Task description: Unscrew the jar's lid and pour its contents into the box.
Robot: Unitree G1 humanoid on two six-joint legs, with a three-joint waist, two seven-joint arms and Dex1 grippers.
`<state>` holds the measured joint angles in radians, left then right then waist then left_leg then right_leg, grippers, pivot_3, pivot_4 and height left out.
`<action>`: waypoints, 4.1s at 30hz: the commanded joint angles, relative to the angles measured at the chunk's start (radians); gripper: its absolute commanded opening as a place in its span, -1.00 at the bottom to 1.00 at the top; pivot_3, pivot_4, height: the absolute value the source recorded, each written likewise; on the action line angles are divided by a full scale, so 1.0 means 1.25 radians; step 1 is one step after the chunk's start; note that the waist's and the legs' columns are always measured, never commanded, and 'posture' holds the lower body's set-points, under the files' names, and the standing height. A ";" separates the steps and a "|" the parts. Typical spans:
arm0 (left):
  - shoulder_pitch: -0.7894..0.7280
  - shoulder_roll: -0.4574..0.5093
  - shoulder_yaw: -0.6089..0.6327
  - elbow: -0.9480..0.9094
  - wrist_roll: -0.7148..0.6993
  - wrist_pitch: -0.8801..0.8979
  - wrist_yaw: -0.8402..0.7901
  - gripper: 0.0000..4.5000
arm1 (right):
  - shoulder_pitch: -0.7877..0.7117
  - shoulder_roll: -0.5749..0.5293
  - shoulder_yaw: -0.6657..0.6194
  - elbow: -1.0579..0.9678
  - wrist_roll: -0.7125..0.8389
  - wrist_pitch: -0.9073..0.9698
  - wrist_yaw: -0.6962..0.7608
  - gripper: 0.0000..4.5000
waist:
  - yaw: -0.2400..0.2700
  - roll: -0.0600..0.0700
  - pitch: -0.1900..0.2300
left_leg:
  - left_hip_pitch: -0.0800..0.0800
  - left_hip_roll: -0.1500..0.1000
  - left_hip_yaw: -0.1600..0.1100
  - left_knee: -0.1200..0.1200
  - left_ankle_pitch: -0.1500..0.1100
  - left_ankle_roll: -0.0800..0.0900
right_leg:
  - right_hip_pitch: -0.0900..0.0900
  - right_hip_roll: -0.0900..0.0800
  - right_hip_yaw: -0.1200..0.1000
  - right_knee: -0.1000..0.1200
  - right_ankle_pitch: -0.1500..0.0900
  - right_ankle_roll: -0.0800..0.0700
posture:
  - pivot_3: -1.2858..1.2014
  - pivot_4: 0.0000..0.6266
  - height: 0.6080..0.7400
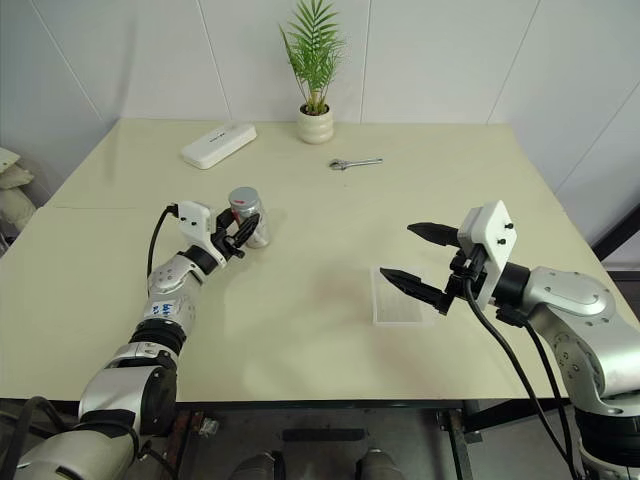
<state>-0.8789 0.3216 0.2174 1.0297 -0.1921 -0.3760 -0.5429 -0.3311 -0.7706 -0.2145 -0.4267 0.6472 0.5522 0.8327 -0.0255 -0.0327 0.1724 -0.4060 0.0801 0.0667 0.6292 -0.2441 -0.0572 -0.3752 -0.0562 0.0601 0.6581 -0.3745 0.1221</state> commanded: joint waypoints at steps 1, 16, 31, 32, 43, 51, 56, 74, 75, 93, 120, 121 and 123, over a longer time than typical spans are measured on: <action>0.002 0.014 0.005 -0.073 -0.030 -0.015 -0.067 -0.13 | -0.023 -0.012 -0.003 -0.044 -0.001 0.006 -0.021 1.00 | -0.001 0.000 0.000 | 0.000 0.000 0.000 0.000 0.000 0.000 | 0.000 0.000 0.000 0.000 0.000 0.000 | 0.03 -0.52 1.00; 0.127 0.092 -0.079 -0.483 -0.154 0.261 -0.434 -0.13 | -0.152 0.095 0.115 -0.186 -0.003 0.153 -0.253 1.00 | -0.001 0.001 0.001 | 0.000 0.001 0.000 0.000 0.000 0.000 | 0.000 0.000 0.000 0.000 0.000 0.000 | 0.03 -0.52 1.00; 0.100 0.053 -0.132 -0.591 -0.195 0.416 -0.465 -0.13 | -0.265 0.350 0.279 -0.181 -0.123 0.232 -0.510 1.00 | -0.004 0.001 0.001 | -0.001 0.001 -0.001 -0.001 -0.002 0.003 | -0.001 0.000 0.000 0.000 0.000 -0.001 | 0.03 -0.52 1.00; 0.101 0.053 -0.133 -0.599 -0.200 0.428 -0.467 -0.13 | -0.263 0.357 0.285 -0.177 -0.132 0.228 -0.511 1.00 | -0.004 0.001 0.001 | -0.001 0.001 -0.001 -0.001 -0.002 0.003 | -0.001 0.000 0.000 0.000 0.000 -0.001 | 0.03 -0.52 1.00; 0.112 0.077 -0.143 -0.657 -0.213 0.490 -0.495 -0.13 | -0.250 0.398 0.330 -0.127 -0.203 0.188 -0.497 1.00 | -0.004 0.001 0.001 | -0.001 0.001 -0.001 -0.001 -0.002 0.003 | -0.002 0.000 0.000 0.000 0.000 -0.001 | 0.03 -0.52 1.00; 0.115 0.077 -0.140 -0.663 -0.215 0.490 -0.495 -0.13 | -0.253 0.416 0.319 -0.124 -0.219 0.200 -0.494 1.00 | -0.004 0.001 0.001 | -0.001 0.001 0.000 -0.001 -0.002 0.003 | -0.002 0.000 0.000 0.000 0.000 -0.001 | 0.03 -0.52 1.00; 0.113 0.077 -0.142 -0.662 -0.212 0.488 -0.495 -0.13 | -0.254 0.413 0.318 -0.128 -0.213 0.211 -0.478 0.83 | -0.004 0.001 0.001 | -0.001 0.001 0.000 -0.001 -0.002 0.003 | -0.002 0.000 0.000 0.000 0.000 -0.001 | 0.03 -0.52 1.00; 0.087 0.108 -0.145 -0.621 -0.235 0.505 -0.567 -0.13 | -0.295 0.366 0.290 -0.160 -0.079 0.192 -0.256 0.14 | -0.004 0.002 0.001 | -0.001 0.001 0.000 -0.002 -0.002 0.003 | -0.002 0.000 0.000 -0.002 0.000 -0.001 | 0.03 -0.52 1.00; 0.085 0.111 -0.146 -0.618 -0.239 0.510 -0.578 -0.13 | -0.298 0.359 0.287 -0.162 -0.066 0.189 -0.233 0.14 | -0.004 0.002 0.001 | -0.002 0.001 0.000 -0.002 -0.002 0.004 | -0.002 0.000 0.000 -0.002 0.000 -0.001 | 0.03 -0.52 1.00; 0.057 0.143 -0.152 -0.567 -0.269 0.519 -0.739 -0.13 | -0.330 0.313 0.256 -0.171 0.082 0.170 0.014 0.14 | -0.005 0.004 0.006 | -0.002 0.001 0.000 -0.003 -0.003 0.004 | -0.002 0.000 0.000 -0.003 0.000 -0.001 | 0.03 -0.52 1.00; 0.099 0.187 -0.170 -0.691 -0.321 0.545 -0.759 -0.13 | -0.318 0.302 0.292 -0.136 0.007 0.124 -0.016 1.00 | -0.006 0.004 0.010 | -0.002 0.001 -0.001 -0.002 -0.003 0.004 | -0.002 0.000 0.000 -0.003 0.000 -0.001 | 0.03 -0.52 1.00; 0.099 0.187 -0.170 -0.692 -0.322 0.545 -0.760 -0.13 | -0.319 0.302 0.293 -0.135 0.006 0.121 -0.017 1.00 | -0.005 0.004 0.010 | -0.002 0.001 -0.001 -0.002 -0.003 0.004 | -0.002 0.000 0.000 -0.003 0.000 -0.001 | 0.03 -0.52 1.00; 0.100 0.189 -0.171 -0.697 -0.324 0.547 -0.761 -0.13 | -0.321 0.302 0.294 -0.127 0.000 0.116 -0.021 1.00 | -0.004 0.004 0.010 | -0.002 0.001 -0.001 -0.002 -0.003 0.004 | -0.002 0.000 0.000 -0.003 0.000 -0.001 | 0.03 -0.52 1.00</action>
<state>-0.7557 0.5496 -0.0093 0.1758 -0.5922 0.2995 -1.4930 -0.7040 -0.4061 0.1457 -0.5384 0.6230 0.7374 0.7876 -0.0307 -0.0276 0.1848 -0.4084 0.0817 0.0659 0.6265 -0.2474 -0.0519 -0.3772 -0.0558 0.0601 0.6540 -0.3748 0.1208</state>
